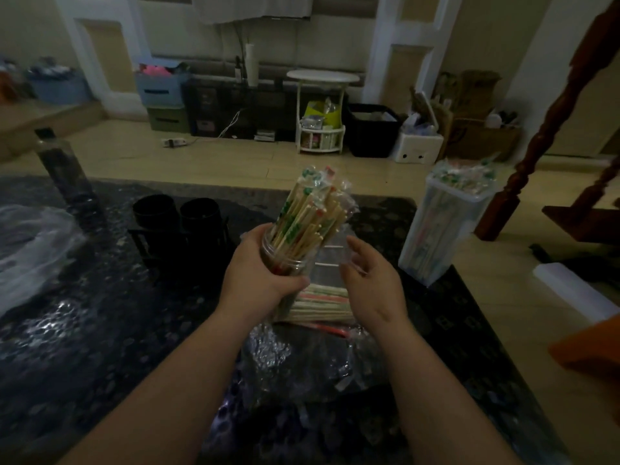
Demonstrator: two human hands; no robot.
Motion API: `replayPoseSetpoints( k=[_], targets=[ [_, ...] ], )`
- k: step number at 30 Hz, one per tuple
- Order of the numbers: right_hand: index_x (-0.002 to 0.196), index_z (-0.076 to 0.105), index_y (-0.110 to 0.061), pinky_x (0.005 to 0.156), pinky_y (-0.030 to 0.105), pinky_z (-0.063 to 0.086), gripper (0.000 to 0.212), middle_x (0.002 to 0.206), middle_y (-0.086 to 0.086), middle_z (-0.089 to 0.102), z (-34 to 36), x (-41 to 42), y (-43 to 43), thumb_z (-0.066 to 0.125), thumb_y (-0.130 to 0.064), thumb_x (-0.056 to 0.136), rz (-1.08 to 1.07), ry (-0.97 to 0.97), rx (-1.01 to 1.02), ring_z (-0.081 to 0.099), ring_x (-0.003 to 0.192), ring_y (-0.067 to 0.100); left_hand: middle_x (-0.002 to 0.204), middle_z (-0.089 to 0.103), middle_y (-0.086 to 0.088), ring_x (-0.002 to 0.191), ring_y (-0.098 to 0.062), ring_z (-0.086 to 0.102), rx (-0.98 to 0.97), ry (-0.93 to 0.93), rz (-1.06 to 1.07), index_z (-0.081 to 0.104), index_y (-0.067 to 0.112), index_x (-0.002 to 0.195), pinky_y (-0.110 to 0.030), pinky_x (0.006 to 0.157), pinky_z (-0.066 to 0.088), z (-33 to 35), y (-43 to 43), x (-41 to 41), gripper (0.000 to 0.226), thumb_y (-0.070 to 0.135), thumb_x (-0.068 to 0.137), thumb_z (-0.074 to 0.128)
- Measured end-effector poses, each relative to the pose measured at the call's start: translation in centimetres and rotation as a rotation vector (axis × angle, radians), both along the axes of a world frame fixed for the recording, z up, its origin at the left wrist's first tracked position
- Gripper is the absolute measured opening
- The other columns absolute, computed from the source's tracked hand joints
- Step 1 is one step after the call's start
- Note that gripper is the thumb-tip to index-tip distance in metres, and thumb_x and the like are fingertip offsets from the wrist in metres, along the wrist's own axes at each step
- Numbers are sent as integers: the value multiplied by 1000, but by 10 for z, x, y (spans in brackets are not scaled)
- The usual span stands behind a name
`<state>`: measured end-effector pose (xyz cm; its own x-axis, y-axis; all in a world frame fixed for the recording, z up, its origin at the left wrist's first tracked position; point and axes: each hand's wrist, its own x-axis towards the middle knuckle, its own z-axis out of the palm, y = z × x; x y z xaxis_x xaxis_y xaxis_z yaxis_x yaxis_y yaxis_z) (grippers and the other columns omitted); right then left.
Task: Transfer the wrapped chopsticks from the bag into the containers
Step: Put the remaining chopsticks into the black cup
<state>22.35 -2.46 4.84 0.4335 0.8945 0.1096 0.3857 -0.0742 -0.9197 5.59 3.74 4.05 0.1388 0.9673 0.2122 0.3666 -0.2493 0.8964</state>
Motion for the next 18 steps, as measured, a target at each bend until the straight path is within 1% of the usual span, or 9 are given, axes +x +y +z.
replayPoseSetpoints(
  k=[2,4,7,9,11,13,15,16,18],
  targets=[
    [141,49,-31,86,18,41,43,137,-8,55,5,14,1,57,-28,98,-24,15,15,49,109,-5,114,61,13,105,-10,60,-35,-34,-24,42,40,122,-31,92,49,4,8,22,89,24,51,95],
    [142,49,-31,84,15,41,44,133,-12,55,9,30,2,56,-33,98,-50,51,36,50,107,-9,110,60,16,104,-10,60,-66,-71,-38,40,40,118,-31,91,49,5,17,45,88,21,53,95],
    [144,45,-31,87,17,38,44,144,-6,49,7,53,4,52,-28,101,-97,90,18,47,125,3,109,60,16,105,-12,60,-104,-124,-56,39,38,118,-36,94,50,5,33,78,88,20,53,95],
    [144,44,-32,87,17,38,44,145,-6,48,3,65,9,50,-25,102,-127,107,17,44,122,0,111,61,14,105,-13,59,-124,-145,-66,42,36,121,-40,96,50,5,45,100,88,20,53,95],
    [145,43,-30,94,20,41,44,145,-6,48,0,73,19,49,-24,102,-147,78,19,43,123,-1,110,61,14,103,-11,60,-133,-156,-78,44,35,121,-42,96,51,7,57,120,87,21,52,94],
    [145,44,-26,106,30,42,44,146,-6,48,-1,84,35,48,-22,102,-148,10,22,44,131,7,109,62,15,102,-10,61,-132,-154,-85,46,34,122,-42,94,52,7,71,138,87,23,50,94],
    [145,46,-23,109,35,42,44,144,-5,51,-1,98,53,50,-20,101,-178,-33,27,46,132,12,112,63,12,103,-12,61,-131,-148,-75,46,32,127,-42,94,53,6,87,156,91,26,49,93],
    [144,47,-23,109,34,42,44,143,-4,52,-1,106,60,50,-20,100,-194,-42,27,47,131,12,112,63,11,103,-13,61,-132,-146,-70,46,32,127,-42,94,53,6,96,166,92,27,49,93],
    [144,47,-23,106,28,40,44,142,-4,53,-3,119,75,51,-19,100,-211,-41,18,48,130,12,111,62,13,105,-14,60,-144,-150,-77,46,35,123,-42,96,52,5,112,183,88,25,51,94]
  ],
)
